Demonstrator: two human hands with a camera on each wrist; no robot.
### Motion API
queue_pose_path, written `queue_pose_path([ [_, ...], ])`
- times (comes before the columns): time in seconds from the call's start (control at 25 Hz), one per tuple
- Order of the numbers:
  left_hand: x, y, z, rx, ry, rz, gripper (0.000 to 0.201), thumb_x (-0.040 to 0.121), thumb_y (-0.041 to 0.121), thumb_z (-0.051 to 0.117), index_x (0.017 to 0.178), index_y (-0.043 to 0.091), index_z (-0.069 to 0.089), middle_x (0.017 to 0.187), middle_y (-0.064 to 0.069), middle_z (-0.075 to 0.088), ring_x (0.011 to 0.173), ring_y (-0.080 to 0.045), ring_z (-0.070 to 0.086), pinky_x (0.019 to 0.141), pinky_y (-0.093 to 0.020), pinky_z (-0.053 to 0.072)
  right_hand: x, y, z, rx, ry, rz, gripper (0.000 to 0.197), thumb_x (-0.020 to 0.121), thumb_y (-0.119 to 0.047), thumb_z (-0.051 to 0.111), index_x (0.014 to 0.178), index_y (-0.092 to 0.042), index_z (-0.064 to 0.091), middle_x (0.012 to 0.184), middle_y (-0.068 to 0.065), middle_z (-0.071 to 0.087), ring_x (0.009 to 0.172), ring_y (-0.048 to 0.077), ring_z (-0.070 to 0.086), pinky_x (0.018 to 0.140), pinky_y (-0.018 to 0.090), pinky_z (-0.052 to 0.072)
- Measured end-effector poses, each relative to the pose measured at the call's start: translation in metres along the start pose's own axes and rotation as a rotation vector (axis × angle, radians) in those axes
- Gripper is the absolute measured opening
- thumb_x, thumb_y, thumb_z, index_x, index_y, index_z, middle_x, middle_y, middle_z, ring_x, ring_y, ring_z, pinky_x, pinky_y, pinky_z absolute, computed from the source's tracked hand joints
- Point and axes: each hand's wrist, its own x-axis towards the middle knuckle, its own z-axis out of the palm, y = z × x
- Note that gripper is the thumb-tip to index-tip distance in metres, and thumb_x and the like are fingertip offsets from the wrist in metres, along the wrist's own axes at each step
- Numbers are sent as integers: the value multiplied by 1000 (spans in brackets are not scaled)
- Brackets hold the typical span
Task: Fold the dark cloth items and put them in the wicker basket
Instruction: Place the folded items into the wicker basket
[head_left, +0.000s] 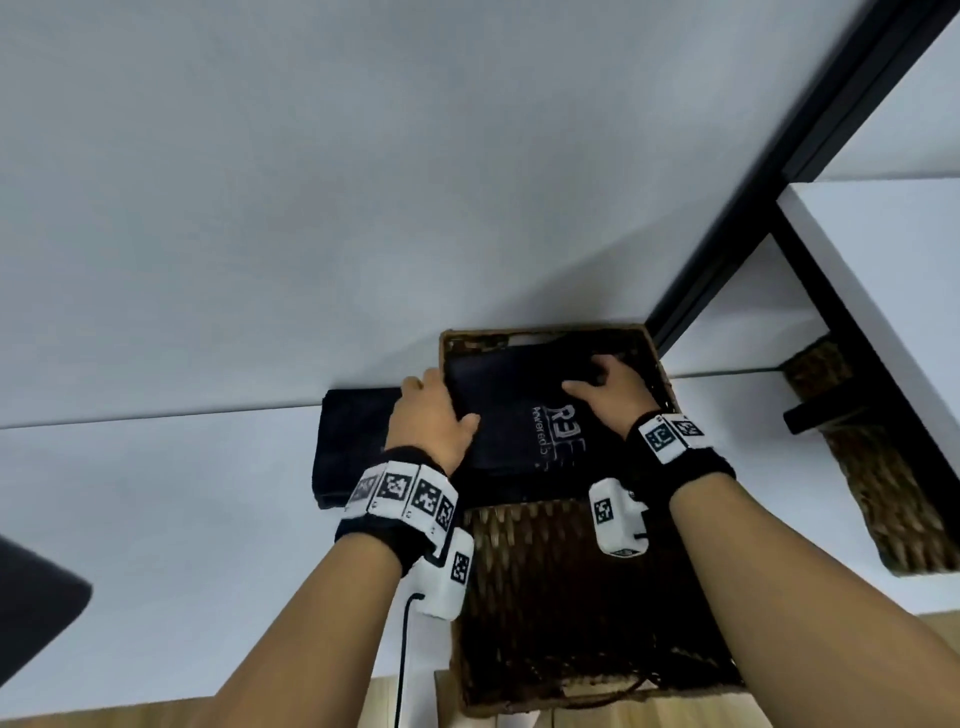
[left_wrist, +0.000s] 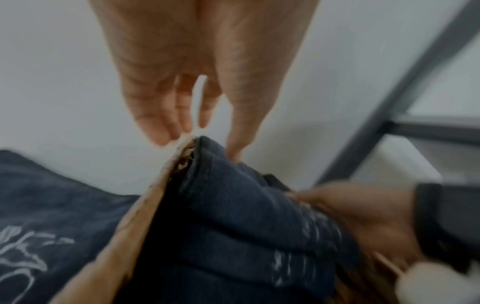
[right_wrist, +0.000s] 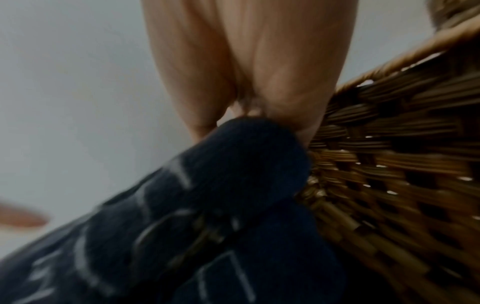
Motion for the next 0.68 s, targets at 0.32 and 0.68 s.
queue_pose_path([
  [0.32, -4, 14, 41, 696, -74, 351, 73, 84, 37, 66, 142, 21, 24, 148, -13, 25, 145, -38, 6, 115, -58, 2, -6, 12, 19, -255, 188, -312, 44, 93, -30, 58, 134, -13, 51, 137, 13, 48, 125, 28, 49, 105, 35, 37],
  [0.68, 5, -14, 4, -156, 3, 322, 37, 88, 47, 58, 117, 25, 62, 122, 3, 63, 123, -18, 51, 106, -39, 36, -40, -52, 35, -242, 330, -361, 30, 93, -26, 54, 121, -17, 59, 126, 6, 53, 113, 25, 54, 98, 41, 43],
])
